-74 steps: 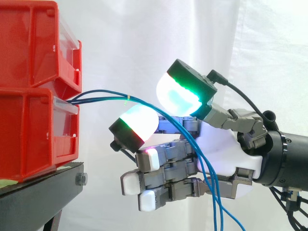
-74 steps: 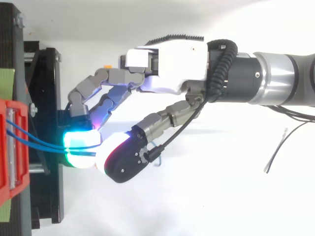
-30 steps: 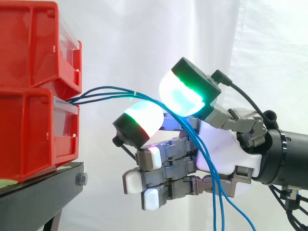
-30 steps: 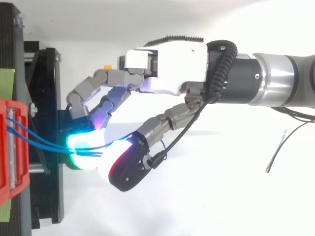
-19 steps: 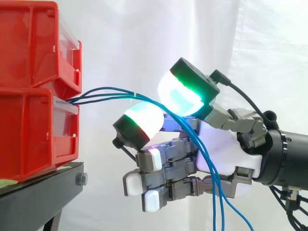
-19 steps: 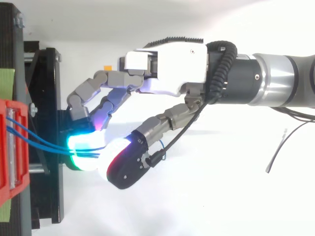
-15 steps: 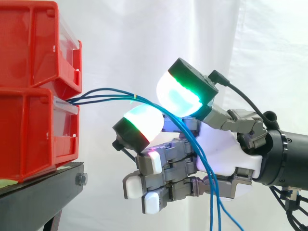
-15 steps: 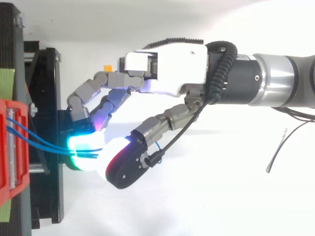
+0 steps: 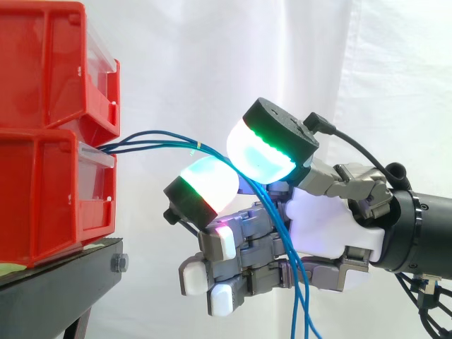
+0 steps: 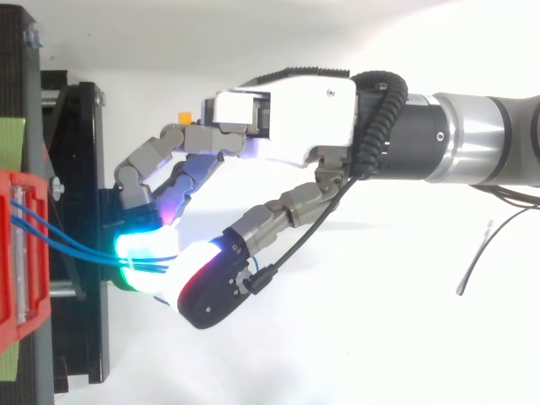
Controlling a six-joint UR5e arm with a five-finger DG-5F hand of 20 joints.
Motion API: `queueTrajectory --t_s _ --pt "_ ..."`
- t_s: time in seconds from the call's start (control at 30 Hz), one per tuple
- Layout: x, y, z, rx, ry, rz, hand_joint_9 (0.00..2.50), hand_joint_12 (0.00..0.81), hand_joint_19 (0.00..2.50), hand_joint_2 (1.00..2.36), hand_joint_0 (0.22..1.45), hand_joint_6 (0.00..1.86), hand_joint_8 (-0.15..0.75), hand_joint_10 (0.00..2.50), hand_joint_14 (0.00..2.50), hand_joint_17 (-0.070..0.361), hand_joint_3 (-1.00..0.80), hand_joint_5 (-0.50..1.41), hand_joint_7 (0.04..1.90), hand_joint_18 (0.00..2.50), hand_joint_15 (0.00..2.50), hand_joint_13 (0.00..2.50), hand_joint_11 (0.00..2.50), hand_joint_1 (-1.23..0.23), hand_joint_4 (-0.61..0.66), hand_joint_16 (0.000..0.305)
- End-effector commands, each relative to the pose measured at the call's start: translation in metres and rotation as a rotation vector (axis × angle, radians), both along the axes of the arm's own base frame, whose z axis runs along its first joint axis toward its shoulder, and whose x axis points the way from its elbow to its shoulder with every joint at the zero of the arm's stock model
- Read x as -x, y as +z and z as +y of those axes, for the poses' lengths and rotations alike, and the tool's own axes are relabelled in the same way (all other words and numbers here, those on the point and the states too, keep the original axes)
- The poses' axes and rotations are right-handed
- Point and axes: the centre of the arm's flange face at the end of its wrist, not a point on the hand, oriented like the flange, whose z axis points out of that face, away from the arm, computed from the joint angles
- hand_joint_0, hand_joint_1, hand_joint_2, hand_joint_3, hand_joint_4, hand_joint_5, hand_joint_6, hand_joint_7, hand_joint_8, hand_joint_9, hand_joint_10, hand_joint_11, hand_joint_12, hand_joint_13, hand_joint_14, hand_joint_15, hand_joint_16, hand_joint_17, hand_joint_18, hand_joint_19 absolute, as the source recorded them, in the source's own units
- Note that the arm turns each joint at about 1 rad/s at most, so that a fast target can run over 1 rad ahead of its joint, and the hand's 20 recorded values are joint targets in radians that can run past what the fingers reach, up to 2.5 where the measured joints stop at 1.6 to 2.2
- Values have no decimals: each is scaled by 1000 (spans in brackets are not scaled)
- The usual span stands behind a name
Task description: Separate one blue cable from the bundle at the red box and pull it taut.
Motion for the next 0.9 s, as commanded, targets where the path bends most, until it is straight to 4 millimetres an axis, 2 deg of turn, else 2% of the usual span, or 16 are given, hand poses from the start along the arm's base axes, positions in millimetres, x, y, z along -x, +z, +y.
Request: queueTrajectory --t_s 0.0,0.13,0.37,0.53,0.73,0.87 --pt "0 -1 -1 2 1 2 860 343 631 1007 683 920 319 16 18 90 -426 -166 1216 720 576 764 957 -808 110 40" --pt "1 -1 -3 22 -2 4 848 347 622 1000 702 928 318 17 18 92 -498 -173 1163 737 569 770 953 -829 96 41" --pt "1 0 -5 29 -4 5 847 348 616 1000 727 933 316 15 20 94 -500 -180 1171 770 573 783 965 -884 112 42" --pt "2 -2 -5 29 -1 10 846 348 623 1000 698 935 317 16 21 95 -500 -179 1134 771 577 780 973 -892 144 42" --pt "5 -4 -3 37 24 41 826 348 639 1000 595 931 316 16 18 96 -500 -177 1090 725 578 750 973 -836 160 43" --pt "6 -6 -3 38 29 54 825 344 636 1000 608 914 312 17 18 93 -500 -175 1089 701 575 743 962 -785 156 41"
